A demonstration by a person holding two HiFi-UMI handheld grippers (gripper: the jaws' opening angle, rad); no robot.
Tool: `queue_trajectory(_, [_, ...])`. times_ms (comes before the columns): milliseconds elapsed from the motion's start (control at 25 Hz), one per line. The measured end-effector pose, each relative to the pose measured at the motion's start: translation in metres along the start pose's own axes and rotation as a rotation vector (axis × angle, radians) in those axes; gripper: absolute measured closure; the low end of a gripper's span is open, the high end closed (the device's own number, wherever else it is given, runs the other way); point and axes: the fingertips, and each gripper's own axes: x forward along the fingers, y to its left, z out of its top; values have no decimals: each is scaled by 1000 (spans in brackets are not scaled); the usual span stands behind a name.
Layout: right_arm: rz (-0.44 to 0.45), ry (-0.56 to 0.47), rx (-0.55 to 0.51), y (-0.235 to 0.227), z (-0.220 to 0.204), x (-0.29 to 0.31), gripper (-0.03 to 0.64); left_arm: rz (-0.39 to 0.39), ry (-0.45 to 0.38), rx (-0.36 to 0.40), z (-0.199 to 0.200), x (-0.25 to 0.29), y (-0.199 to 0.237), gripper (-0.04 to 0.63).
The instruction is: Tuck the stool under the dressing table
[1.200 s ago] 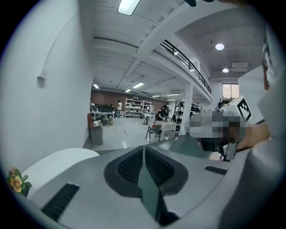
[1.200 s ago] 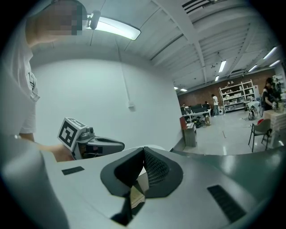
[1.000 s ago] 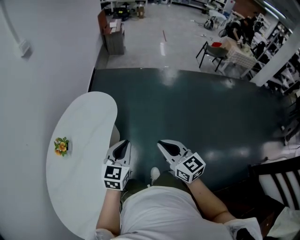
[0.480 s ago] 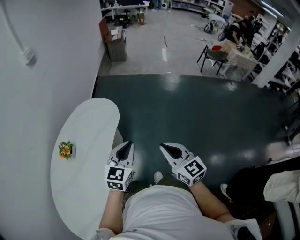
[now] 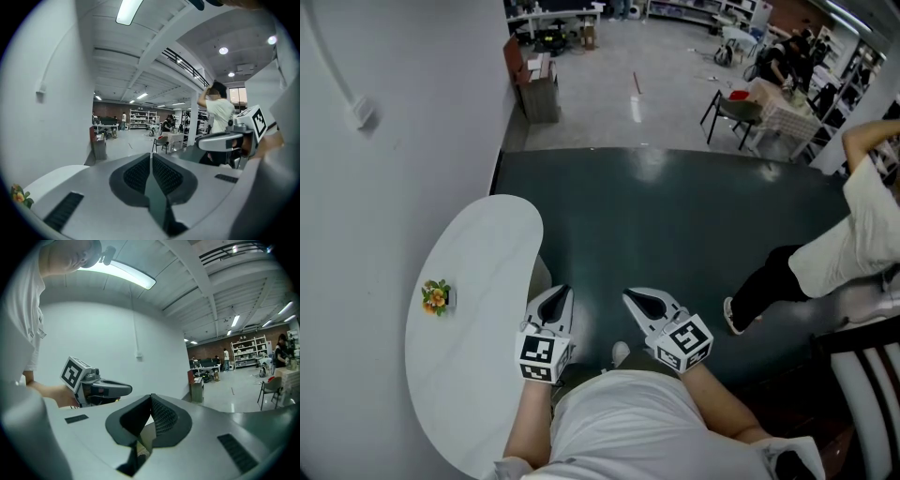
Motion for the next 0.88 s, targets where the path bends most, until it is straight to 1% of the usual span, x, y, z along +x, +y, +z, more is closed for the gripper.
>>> queue_trajectory(120, [-8,-6,23,-5,-2,-2,609,7,8,-4,-2,-1,2,591])
queue_trajectory(320, [-22,-15,26,-11,-3,-7,609,21,18,-18,-4,-1,7,591])
queue_trajectory(480, [-39,-24,39,-20,-5,-14,609,11,36,-14,-5,4,6,591])
queue_trajectory(680, [-47,-17,50,-27,-12,-18,609,4,36,-18,-4,9,3,591])
queue_trajectory(880, [-53,-21,57,-34,-8,-20,609,4,44,-21,-6,14,-1,591])
